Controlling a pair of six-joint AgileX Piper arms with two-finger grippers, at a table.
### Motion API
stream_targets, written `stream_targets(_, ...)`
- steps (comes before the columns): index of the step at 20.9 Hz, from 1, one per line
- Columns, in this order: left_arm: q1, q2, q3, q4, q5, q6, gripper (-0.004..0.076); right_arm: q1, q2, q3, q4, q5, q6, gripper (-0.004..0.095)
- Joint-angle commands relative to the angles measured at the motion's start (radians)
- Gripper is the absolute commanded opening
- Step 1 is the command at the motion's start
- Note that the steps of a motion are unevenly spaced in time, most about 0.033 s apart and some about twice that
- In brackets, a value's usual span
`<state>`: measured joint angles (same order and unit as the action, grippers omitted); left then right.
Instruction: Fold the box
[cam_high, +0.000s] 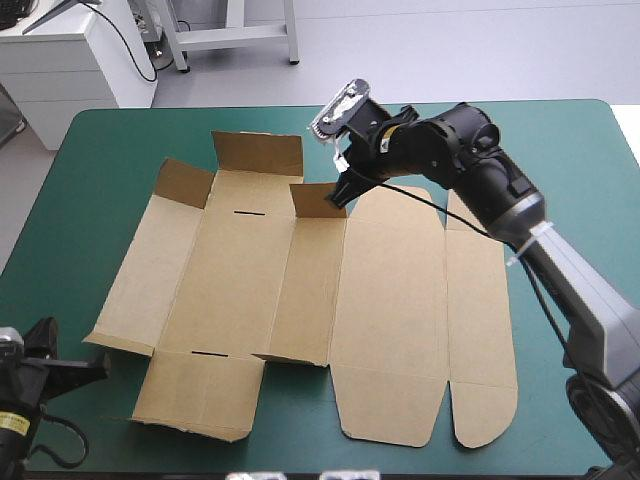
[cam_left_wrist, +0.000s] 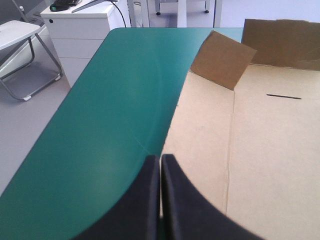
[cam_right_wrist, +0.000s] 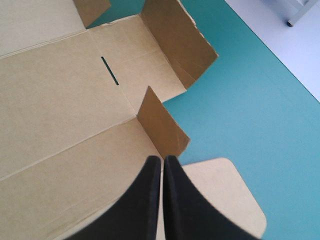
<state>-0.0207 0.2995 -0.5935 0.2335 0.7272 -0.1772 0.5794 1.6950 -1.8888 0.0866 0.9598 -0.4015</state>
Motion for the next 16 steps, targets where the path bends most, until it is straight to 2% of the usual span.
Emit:
stream_targets(1, 0.001, 0.177, -0.139, 0.072, -0.074, 0.027, -0.0008, -0.034, -0.111, -0.03, -0.055, -0.002, 0.06, 0.0)
stream_targets(5, 0.001, 0.41, -0.309, 0.083, -0.006, 0.086, -0.0006, -0.067, -0.217, 0.072, -0.119, -0.015, 0.105, 0.0)
stream_targets(7, 0.001, 0.535, -0.393, 0.08, 0.082, 0.168, 0.0011, -0.093, -0.287, 0.215, -0.13, -0.052, 0.112, -0.0003)
stream_targets(11, 0.018, 0.771, -0.597, 0.04, 0.339, 0.284, 0.0016, -0.173, -0.444, 0.515, -0.122, -0.236, 0.215, -0.0013)
stream_targets(12, 0.047, 0.84, -0.655, -0.019, 0.393, 0.32, 0.0017, -0.203, -0.496, 0.609, -0.117, -0.281, 0.254, -0.0021)
stream_targets(16, 0.193, 0.961, -0.75, -0.311, 0.472, 0.492, 0.0017, -0.245, -0.582, 0.756, -0.098, -0.308, 0.29, -0.0021)
